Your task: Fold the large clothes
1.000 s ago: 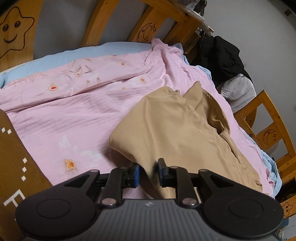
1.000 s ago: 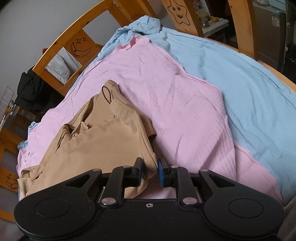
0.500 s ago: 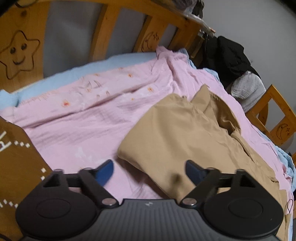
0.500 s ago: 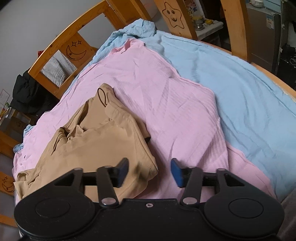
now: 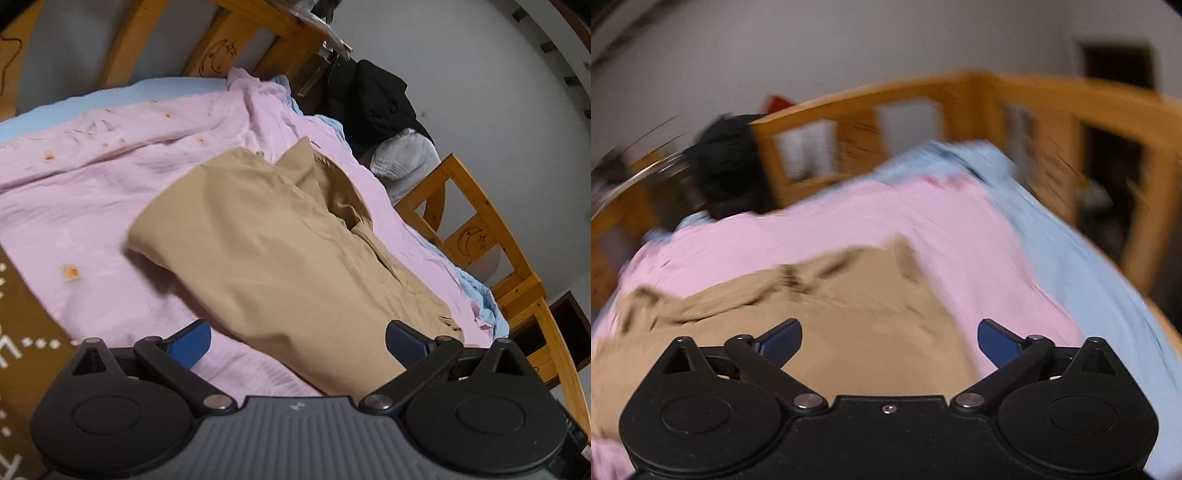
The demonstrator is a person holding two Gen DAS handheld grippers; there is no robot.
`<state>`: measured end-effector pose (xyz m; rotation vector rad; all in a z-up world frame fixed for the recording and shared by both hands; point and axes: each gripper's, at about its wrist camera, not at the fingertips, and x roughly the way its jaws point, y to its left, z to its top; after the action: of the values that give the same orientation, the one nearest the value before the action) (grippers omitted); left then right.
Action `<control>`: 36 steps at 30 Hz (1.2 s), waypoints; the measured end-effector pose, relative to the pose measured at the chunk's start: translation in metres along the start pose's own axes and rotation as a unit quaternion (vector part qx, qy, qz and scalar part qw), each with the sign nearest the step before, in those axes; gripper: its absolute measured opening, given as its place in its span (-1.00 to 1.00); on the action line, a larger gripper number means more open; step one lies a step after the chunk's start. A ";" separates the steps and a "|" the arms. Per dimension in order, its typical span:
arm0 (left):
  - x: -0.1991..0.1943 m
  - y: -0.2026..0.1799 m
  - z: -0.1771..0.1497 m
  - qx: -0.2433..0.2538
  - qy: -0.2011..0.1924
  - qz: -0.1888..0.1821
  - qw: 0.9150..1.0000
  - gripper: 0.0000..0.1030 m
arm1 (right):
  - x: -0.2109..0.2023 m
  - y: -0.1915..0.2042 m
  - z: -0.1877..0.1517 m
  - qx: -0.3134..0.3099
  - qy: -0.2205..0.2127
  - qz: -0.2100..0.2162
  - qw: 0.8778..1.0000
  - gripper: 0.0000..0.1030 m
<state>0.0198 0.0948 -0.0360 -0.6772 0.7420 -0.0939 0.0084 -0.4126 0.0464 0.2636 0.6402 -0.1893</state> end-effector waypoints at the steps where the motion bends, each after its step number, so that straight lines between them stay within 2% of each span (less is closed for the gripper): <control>1: 0.007 0.000 0.000 -0.006 0.007 0.007 1.000 0.99 | 0.005 0.015 0.001 -0.030 -0.010 0.017 0.999 0.99; 3: 0.021 0.001 0.001 -0.022 0.021 0.029 0.999 0.99 | 0.022 0.046 -0.001 -0.084 -0.025 0.046 0.995 0.99; 5: 0.032 0.004 0.003 -0.034 0.018 0.058 0.998 0.99 | 0.039 0.072 -0.006 -0.120 -0.045 0.068 0.989 0.99; 8: 0.032 0.008 0.007 -0.042 -0.002 0.063 0.997 0.99 | 0.069 0.107 -0.019 -0.165 -0.070 0.078 0.981 0.99; 11: 0.030 0.013 0.011 -0.044 -0.019 0.073 0.996 0.99 | 0.096 0.135 -0.035 -0.210 -0.079 0.064 0.973 0.98; 16: 0.031 0.027 0.016 -0.072 -0.040 0.100 0.992 0.99 | 0.105 0.155 -0.062 -0.272 -0.095 0.054 0.956 0.98; 23: 0.036 0.023 0.017 -0.055 -0.046 0.113 0.991 0.97 | 0.124 0.170 -0.079 -0.302 -0.080 0.026 0.950 0.99; 27: 0.033 0.022 0.018 -0.058 -0.054 0.122 0.989 0.64 | 0.123 0.166 -0.075 -0.290 -0.073 0.037 0.954 0.99; 30: 0.032 0.026 0.022 -0.066 -0.057 0.119 0.989 0.38 | 0.107 0.157 -0.071 -0.282 -0.078 0.056 0.955 0.99; 33: 0.032 0.028 0.024 -0.074 -0.068 0.121 0.988 0.10 | 0.083 0.148 -0.072 -0.291 -0.100 0.034 0.951 0.99; 35: 0.033 0.026 0.024 -0.071 -0.070 0.128 0.987 -0.08 | 0.073 0.143 -0.076 -0.295 -0.100 0.022 0.950 0.99; 36: 0.033 0.024 0.024 -0.068 -0.072 0.129 0.987 -0.29 | 0.072 0.141 -0.079 -0.297 -0.096 0.019 0.950 0.99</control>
<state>0.0559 0.1164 -0.0571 -0.7038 0.6945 0.2421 0.0563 -0.2616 -0.0319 -0.3209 0.4709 0.0218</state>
